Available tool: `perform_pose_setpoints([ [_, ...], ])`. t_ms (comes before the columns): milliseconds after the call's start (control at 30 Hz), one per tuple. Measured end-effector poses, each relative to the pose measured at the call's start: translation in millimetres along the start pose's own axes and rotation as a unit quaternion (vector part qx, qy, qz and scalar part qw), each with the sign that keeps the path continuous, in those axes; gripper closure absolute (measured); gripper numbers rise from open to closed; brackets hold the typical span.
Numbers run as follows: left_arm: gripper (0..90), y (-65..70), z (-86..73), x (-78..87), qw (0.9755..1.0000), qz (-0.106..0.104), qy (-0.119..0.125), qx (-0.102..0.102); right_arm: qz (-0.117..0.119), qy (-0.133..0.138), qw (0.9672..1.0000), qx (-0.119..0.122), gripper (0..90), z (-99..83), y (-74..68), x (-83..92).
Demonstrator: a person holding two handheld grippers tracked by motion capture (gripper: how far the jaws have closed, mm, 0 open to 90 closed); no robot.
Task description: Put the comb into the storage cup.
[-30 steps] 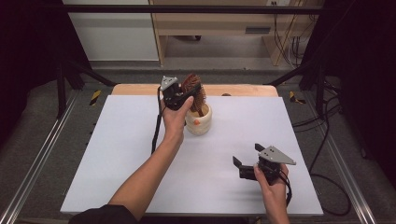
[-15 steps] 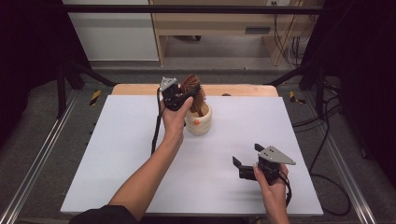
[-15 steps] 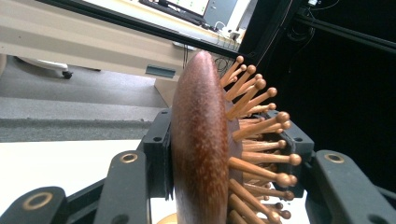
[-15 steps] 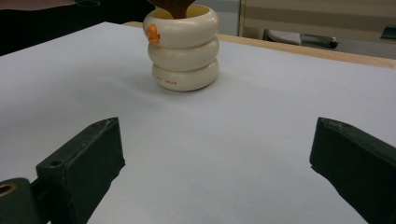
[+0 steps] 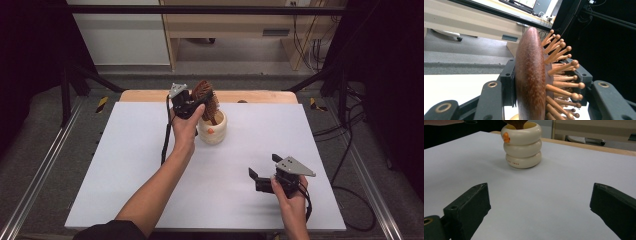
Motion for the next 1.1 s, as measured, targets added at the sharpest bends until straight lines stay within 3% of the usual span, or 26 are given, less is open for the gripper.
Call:
perform_pose_setpoints([
  [333,48.1,-8.3,0.5,2.7,1.0,-0.001,-0.001,0.006,0.001,-0.001,1.0,0.0,3.2,-0.2,-0.4,-0.3],
  [567,47.2,-18.5,0.8,6.1,0.9997,0.004,0.004,0.023,0.002,-0.001,1.0,0.0,3.2,-0.4,-0.7,-0.7],
  [1100,45.1,-23.3,0.2,7.2,0.9997,0.004,0.005,0.024,0.001,-0.002,1.0,0.001,3.2,-0.8,-0.6,-1.2],
])
Point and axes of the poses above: each handheld gripper's, and its own axes: x roughly backward along the jaws, z roughly out of its top, y roughly to its right, the point moved 6 cm from there along -x, roughly forward along the jaws, and after that the axes turned 11 degrees about x, right-handed, at the moved point
